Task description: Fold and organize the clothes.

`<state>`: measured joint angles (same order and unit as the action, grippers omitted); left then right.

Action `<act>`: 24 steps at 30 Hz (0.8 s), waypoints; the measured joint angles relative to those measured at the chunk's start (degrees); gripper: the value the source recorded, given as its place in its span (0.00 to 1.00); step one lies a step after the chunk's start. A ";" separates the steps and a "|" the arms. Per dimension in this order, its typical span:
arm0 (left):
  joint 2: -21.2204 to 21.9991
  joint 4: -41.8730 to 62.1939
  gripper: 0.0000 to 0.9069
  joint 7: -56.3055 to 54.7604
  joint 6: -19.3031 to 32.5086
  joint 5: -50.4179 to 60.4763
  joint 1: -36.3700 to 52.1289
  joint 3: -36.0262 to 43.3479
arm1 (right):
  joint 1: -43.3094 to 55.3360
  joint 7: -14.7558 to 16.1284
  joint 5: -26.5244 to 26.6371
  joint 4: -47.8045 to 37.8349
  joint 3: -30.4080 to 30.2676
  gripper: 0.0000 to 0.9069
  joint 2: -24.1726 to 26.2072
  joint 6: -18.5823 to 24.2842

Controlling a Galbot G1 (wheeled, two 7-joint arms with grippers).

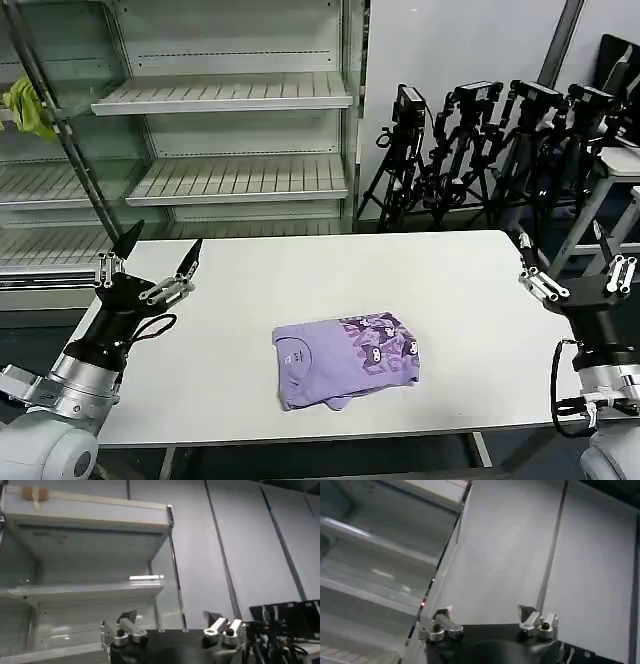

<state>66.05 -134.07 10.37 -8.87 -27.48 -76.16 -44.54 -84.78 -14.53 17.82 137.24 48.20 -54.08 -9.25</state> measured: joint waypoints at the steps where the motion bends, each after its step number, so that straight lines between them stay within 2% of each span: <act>1: -0.01 0.04 1.00 -0.19 0.28 0.00 0.01 0.07 | 0.11 0.21 -0.19 -0.18 0.02 1.00 -0.20 0.17; 11: 0.64 0.14 1.00 -1.56 2.04 -0.09 -0.25 0.55 | 1.22 1.75 -2.33 -1.68 -0.92 1.00 -2.05 1.80; 24: 1.67 0.55 1.00 -2.20 3.26 0.08 -0.47 1.26 | 2.18 1.25 -5.42 -3.46 -2.73 1.00 -3.11 3.15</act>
<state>67.72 -133.52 8.18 -5.61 -27.40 -76.62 -43.28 -82.60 -13.28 12.41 133.77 45.47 -57.19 -6.10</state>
